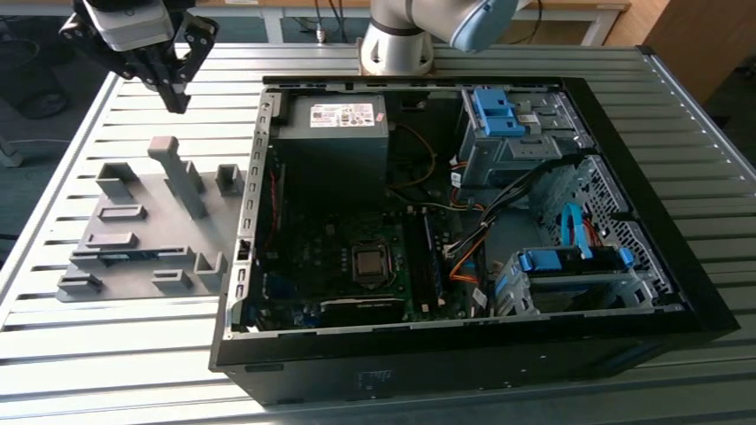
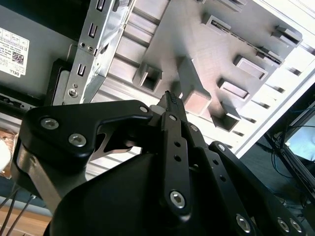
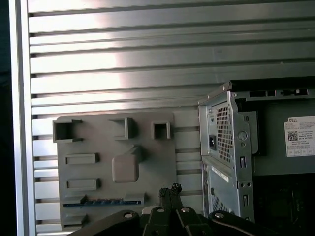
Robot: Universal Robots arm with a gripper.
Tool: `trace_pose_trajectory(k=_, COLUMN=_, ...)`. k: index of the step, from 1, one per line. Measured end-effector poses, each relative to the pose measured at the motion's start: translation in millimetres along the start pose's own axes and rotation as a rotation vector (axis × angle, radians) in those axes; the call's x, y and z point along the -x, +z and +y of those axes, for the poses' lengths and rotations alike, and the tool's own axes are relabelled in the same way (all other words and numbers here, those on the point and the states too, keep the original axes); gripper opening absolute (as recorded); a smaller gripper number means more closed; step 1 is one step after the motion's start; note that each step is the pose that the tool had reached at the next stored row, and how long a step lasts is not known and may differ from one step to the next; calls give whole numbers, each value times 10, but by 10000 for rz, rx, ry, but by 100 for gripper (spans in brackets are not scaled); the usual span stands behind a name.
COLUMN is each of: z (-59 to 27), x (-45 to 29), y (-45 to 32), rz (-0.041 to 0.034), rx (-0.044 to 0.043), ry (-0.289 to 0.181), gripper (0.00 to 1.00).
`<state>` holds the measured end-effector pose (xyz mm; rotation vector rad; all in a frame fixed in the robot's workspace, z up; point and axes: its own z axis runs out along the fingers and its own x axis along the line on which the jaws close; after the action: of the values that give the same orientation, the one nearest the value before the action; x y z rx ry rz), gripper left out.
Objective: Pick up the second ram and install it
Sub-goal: 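Reach for the second ram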
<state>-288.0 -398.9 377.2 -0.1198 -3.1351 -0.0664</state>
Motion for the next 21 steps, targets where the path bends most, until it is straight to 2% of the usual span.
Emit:
trace_pose_trajectory(k=6, z=-15, x=-64, y=0, rz=1, rx=-1, ry=-1, gripper=11)
trace_pose_trajectory(k=21, z=-145, x=-266, y=-1, rz=1, rx=-1, ry=0, gripper=11)
